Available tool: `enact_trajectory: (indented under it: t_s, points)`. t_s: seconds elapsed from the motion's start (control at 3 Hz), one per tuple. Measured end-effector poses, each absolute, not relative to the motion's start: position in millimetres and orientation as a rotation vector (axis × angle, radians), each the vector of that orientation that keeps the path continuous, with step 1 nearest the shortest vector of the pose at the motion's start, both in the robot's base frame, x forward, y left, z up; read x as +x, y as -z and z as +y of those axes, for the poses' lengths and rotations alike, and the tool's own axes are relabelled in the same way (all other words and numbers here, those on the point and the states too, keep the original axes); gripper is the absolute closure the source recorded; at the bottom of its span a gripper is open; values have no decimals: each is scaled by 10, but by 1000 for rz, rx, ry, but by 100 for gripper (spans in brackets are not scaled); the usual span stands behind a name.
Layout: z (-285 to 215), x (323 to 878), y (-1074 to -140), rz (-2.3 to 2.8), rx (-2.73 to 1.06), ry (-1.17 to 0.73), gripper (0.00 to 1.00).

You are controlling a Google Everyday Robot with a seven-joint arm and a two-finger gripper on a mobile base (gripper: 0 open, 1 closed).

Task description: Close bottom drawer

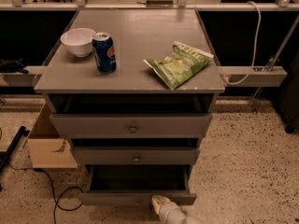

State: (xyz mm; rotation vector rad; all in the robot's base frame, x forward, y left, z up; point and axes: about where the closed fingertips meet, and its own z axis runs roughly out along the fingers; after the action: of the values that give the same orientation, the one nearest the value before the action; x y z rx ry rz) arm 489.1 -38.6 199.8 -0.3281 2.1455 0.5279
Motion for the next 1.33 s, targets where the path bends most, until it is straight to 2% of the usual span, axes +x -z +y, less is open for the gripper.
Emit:
enact_trajectory:
  t_s: [1.33]
  points:
    - [144,5251,-2089,2079,-410,-461,100]
